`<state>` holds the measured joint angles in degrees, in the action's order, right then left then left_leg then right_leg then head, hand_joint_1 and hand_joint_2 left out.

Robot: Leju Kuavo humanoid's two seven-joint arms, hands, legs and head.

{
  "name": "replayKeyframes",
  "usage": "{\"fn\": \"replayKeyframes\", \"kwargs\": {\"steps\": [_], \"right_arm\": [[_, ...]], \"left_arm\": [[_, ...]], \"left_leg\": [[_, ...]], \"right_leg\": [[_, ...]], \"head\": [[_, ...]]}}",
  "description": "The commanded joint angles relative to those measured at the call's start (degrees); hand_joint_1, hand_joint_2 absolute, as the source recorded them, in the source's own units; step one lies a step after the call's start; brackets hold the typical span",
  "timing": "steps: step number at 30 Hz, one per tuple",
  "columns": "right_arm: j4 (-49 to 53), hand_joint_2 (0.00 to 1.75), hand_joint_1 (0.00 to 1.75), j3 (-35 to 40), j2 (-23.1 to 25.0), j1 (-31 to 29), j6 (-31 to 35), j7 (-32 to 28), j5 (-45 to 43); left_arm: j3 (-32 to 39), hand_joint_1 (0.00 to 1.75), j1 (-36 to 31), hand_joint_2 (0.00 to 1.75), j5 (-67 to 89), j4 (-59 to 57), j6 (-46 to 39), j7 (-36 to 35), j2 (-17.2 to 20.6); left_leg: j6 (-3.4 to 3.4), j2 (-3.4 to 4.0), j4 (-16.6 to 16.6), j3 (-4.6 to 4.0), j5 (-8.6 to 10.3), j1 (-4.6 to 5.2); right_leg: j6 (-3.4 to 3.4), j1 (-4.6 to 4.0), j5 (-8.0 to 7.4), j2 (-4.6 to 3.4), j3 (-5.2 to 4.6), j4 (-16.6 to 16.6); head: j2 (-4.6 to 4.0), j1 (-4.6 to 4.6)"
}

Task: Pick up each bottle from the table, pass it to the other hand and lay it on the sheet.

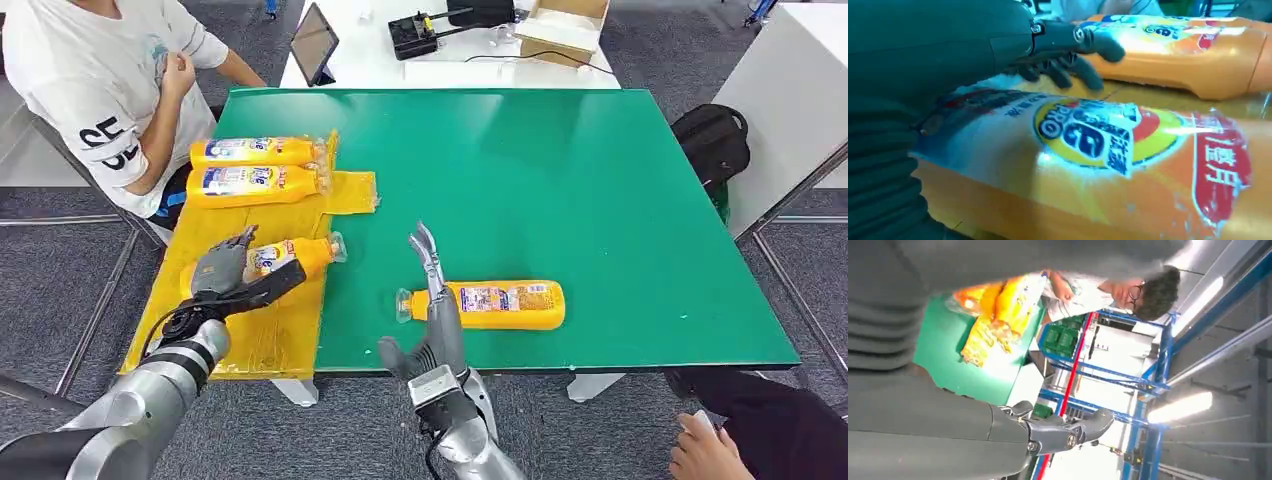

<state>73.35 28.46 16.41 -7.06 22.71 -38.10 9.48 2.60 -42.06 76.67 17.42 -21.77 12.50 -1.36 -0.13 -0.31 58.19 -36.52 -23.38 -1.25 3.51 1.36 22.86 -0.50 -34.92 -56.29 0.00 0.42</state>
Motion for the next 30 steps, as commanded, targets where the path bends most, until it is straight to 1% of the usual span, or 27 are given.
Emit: {"fn": "replayKeyframes", "kwargs": {"steps": [1, 2, 3, 4, 5, 6, 9, 10, 11, 12, 15, 17, 18, 20, 22, 24, 25, 26, 27, 28, 29, 30], "right_arm": [[-7.3, 1.75, 0.0, -2.7, 0.3, -3.0, -0.6, -1.9, 0.0], [-7.4, 1.75, 0.0, -3.0, 0.3, -3.0, -0.9, -1.9, -0.3], [-7.4, 1.75, 0.0, -3.0, 0.3, -3.0, -0.8, -1.9, -0.2], [-7.7, 1.75, 0.0, -3.3, 0.4, -3.1, -1.1, -1.9, -0.4], [-8.3, 1.75, 0.0, -3.9, 0.6, -3.2, -1.7, -1.9, -0.4], [-8.3, 1.75, 0.0, -3.9, 0.6, -3.2, -1.7, -1.9, -0.4], [-8.5, 1.75, 0.0, -4.2, 0.6, -3.3, -1.9, -1.9, -0.5], [-8.5, 0.0, 0.0, -4.2, 0.6, -3.3, -1.9, -1.9, -0.5], [-8.5, 0.0, 0.0, -4.2, 0.6, -3.3, -1.9, -1.9, -0.5], [-9.0, 0.0, 0.0, -4.4, 0.7, -3.4, -1.9, -1.9, -0.4], [-9.8, 0.0, 0.0, -4.8, 0.8, -3.7, -2.1, -1.9, -0.3], [-9.8, 0.0, 0.0, -5.3, 1.1, -3.6, -2.1, -1.9, -0.2], [-9.7, 0.0, 0.0, -5.7, 1.2, -3.5, -2.2, -1.9, -0.2], [-10.1, 0.0, 0.0, -6.0, 1.3, -3.6, -2.3, -1.9, -0.1], [-10.5, 0.0, 0.0, -6.3, 1.5, -3.5, -2.4, -1.9, 0.3], [-10.5, 0.0, 0.0, -6.3, 1.5, -3.5, -2.4, -1.9, 0.3], [-10.5, 0.0, 0.0, -6.3, 1.5, -3.5, -2.4, -1.9, 0.3], [-10.5, 0.0, 0.0, -6.5, 1.5, -3.4, -2.4, -1.9, 0.5], [-10.9, 0.0, 0.0, -6.8, 1.7, -3.0, -2.2, -1.9, 2.3], [-10.9, 0.0, 0.0, -6.8, 1.7, -3.0, -2.2, -1.9, 2.3], [-11.2, 1.75, 0.0, -6.6, 1.7, -3.1, -2.0, -1.9, 2.9], [-11.6, 1.75, 0.0, -6.6, 1.7, -3.3, -1.9, -1.9, 3.5]], "left_arm": [[5.2, 0.0, -0.2, 0.0, -1.1, -3.3, 3.4, 2.3, -0.1], [5.8, 0.0, -0.1, 0.0, -1.7, -3.0, 3.2, 3.2, -0.2], [6.0, 0.0, -0.1, 1.75, -1.8, -3.0, 3.2, 3.6, -0.2], [6.3, 0.0, -0.3, 1.75, -2.2, -3.1, 4.1, 4.4, -0.4], [6.9, 0.0, -0.5, 1.75, -2.6, -2.9, 4.7, 5.4, -0.6], [6.9, 0.0, -0.5, 1.75, -2.6, -2.9, 4.7, 5.4, -0.6], [7.2, 0.0, -0.7, 1.75, -2.8, -2.8, 4.9, 5.4, -0.7], [7.2, 0.0, -0.7, 1.75, -2.8, -2.8, 4.9, 5.4, -0.7], [7.2, 0.0, -0.7, 1.75, -2.8, -2.8, 4.9, 5.4, -0.7], [7.5, 0.0, -0.6, 0.0, -3.1, -2.9, 5.4, 5.8, -0.6], [7.9, 0.0, -0.6, 0.0, -3.4, -2.7, 5.8, 6.5, -0.6], [9.6, 0.0, -0.7, 0.0, -4.9, -2.3, 4.9, 8.3, -1.2], [11.3, 0.0, -0.8, 0.0, -6.9, -1.9, 5.4, 10.7, -2.0], [12.7, 0.0, -0.8, 0.0, -8.8, -1.0, 4.5, 13.4, -2.9], [16.5, 0.0, -0.9, 0.0, -13.7, 0.5, 0.0, 18.6, -4.8], [16.5, 0.0, -0.9, 0.0, -13.7, 0.5, 0.0, 18.6, -4.8], [16.5, 0.0, -0.9, 1.75, -13.7, 0.5, 0.0, 18.6, -4.8], [18.3, 0.0, -1.1, 1.75, -16.1, 1.2, -1.7, 20.8, -5.8], [20.4, 0.0, 0.2, 1.75, -31.8, 11.5, -3.7, 27.5, -11.0], [20.4, 0.0, 0.2, 1.75, -31.8, 11.5, -3.7, 27.5, -11.0], [17.6, 0.0, 1.3, 1.75, -34.6, 15.0, -5.1, 27.5, -11.5], [14.7, 0.0, 2.6, 1.75, -37.6, 18.1, -7.4, 27.5, -11.5]], "left_leg": [[0.1, 0.15, -0.1, 0.37, -0.09, -0.01], [0.07, 0.12, -0.1, 0.3, -0.07, 0.0], [0.1, 0.14, -0.1, 0.38, -0.09, 0.0], [0.07, 0.09, -0.1, 0.32, -0.05, 0.01], [0.09, 0.12, -0.1, 0.43, -0.08, 0.0], [0.06, 0.07, -0.1, 0.32, -0.05, 0.0], [0.08, 0.04, -0.1, 0.38, -0.04, 0.0], [0.06, 0.03, -0.1, 0.34, -0.03, 0.01], [0.07, 0.03, -0.1, 0.39, -0.03, 0.01], [0.09, 0.07, -0.1, 0.45, -0.06, -0.01], [0.05, 0.05, -0.1, 0.38, -0.02, 0.01], [0.09, 0.07, -0.1, 0.53, -0.07, -0.01], [0.05, 0.03, -0.1, 0.41, -0.02, 0.01], [0.09, 0.03, -0.1, 0.51, -0.06, -0.02], [0.08, -0.03, -0.1, 0.46, -0.04, -0.01], [0.08, -0.03, -0.1, 0.46, -0.04, -0.01], [0.09, -0.03, -0.1, 0.49, -0.05, -0.01], [0.05, -0.06, -0.1, 0.36, 0.0, 0.01], [0.09, -0.06, -0.1, 0.46, -0.04, 0.0], [0.08, -0.07, -0.1, 0.42, -0.03, -0.01], [0.08, -0.16, 0.0, 0.21, -0.04, -0.02], [0.09, -0.13, 0.0, 0.29, -0.09, -0.01]], "right_leg": [[-0.2, -0.07, 0.04, -0.06, 0.33, 0.1], [-0.14, -0.04, 0.02, -0.06, 0.26, 0.1], [-0.19, -0.05, 0.04, -0.05, 0.35, 0.1], [-0.14, -0.03, 0.03, -0.03, 0.29, 0.1], [-0.2, -0.05, 0.05, -0.04, 0.39, 0.1], [-0.13, -0.03, 0.03, -0.01, 0.3, 0.1], [-0.15, -0.04, 0.03, 0.03, 0.37, 0.1], [-0.11, -0.02, 0.02, 0.01, 0.33, 0.1], [-0.14, -0.03, 0.02, 0.02, 0.37, 0.1], [-0.19, -0.06, 0.04, 0.0, 0.44, 0.1], [-0.11, -0.02, 0.01, -0.01, 0.36, 0.1], [-0.22, -0.06, 0.05, 0.01, 0.52, 0.1], [-0.13, -0.02, 0.02, 0.01, 0.41, 0.1], [-0.2, -0.07, 0.05, 0.04, 0.52, 0.1], [-0.17, -0.05, 0.06, 0.1, 0.49, 0.1], [-0.17, -0.05, 0.06, 0.1, 0.49, 0.1], [-0.19, -0.07, 0.07, 0.11, 0.52, 0.1], [-0.1, -0.02, 0.03, 0.09, 0.38, 0.1], [-0.18, -0.05, 0.07, 0.13, 0.51, 0.1], [-0.16, -0.05, 0.06, 0.13, 0.46, 0.1], [-0.12, -0.06, 0.08, 0.21, 0.29, 0.0], [-0.15, -0.06, 0.12, 0.19, 0.34, 0.0]], "head": [[0.0, 0.0], [0.0, 0.0], [0.0, 0.0], [0.0, 0.0], [0.0, 0.0], [0.0, 0.0], [0.0, 0.02], [0.0, 0.0], [0.0, 0.02], [0.0, 0.0], [0.0, 0.0], [0.0, 0.0], [0.0, -0.02], [0.0, 0.0], [0.0, 0.0], [0.0, 0.0], [0.0, 0.0], [0.0, 0.0], [0.0, 0.0], [0.0, 0.0], [0.0, -0.02], [0.0, 0.02]]}}
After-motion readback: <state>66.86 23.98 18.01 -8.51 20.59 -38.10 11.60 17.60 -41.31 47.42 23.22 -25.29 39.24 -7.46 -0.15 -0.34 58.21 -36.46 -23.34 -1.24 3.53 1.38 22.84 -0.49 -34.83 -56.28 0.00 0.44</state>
